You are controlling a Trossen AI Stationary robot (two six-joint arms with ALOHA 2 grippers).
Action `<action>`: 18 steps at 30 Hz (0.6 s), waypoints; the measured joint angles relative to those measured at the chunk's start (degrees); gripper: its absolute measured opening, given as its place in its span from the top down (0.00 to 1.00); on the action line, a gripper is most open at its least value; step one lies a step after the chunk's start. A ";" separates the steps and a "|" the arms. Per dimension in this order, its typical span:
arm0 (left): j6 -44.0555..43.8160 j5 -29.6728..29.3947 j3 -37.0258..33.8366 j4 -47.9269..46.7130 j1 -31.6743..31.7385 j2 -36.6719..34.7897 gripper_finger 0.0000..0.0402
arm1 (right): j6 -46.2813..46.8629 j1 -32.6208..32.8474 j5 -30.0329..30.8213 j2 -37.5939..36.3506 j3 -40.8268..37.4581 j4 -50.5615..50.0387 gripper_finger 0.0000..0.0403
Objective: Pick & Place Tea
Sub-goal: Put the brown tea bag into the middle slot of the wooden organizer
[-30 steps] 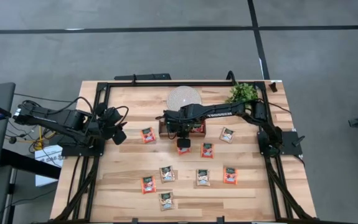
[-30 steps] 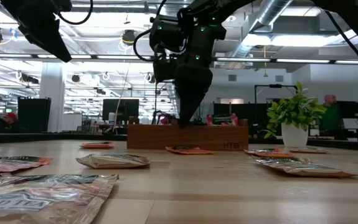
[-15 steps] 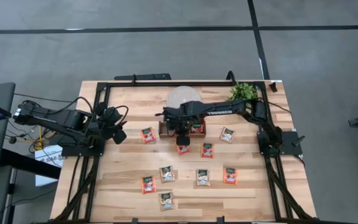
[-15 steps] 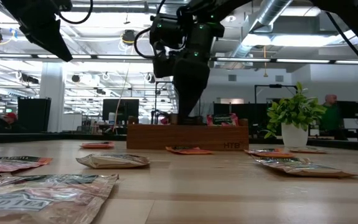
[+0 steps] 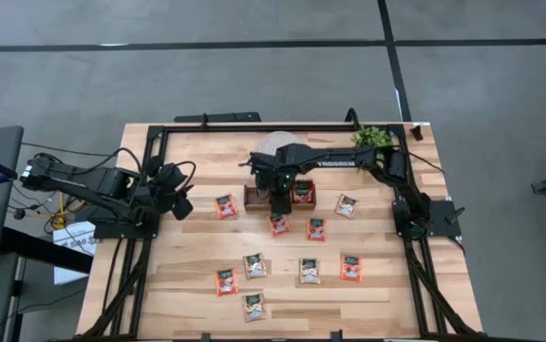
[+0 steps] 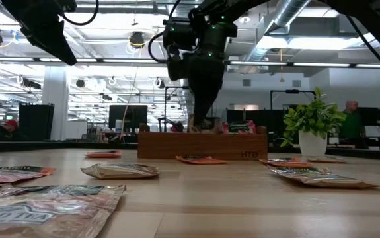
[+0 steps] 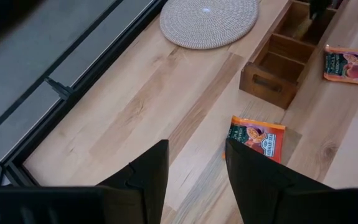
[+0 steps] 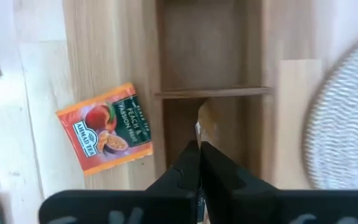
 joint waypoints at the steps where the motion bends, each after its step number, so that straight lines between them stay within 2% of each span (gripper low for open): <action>1: 0.00 0.00 0.00 0.11 0.00 0.00 0.62 | 0.00 -0.42 -0.04 0.00 0.90 -0.68 1.00; 6: 0.01 0.01 0.00 1.03 0.00 0.01 0.62 | -1.45 -2.69 -1.48 0.00 4.59 -3.86 1.00; 11: 0.00 0.01 0.00 1.28 0.01 0.01 0.62 | -1.57 -4.65 -5.07 0.22 4.73 -4.83 1.00; 18: 0.00 0.02 0.00 1.86 0.02 0.00 0.62 | -4.44 -5.07 -6.04 0.42 3.47 -4.01 1.00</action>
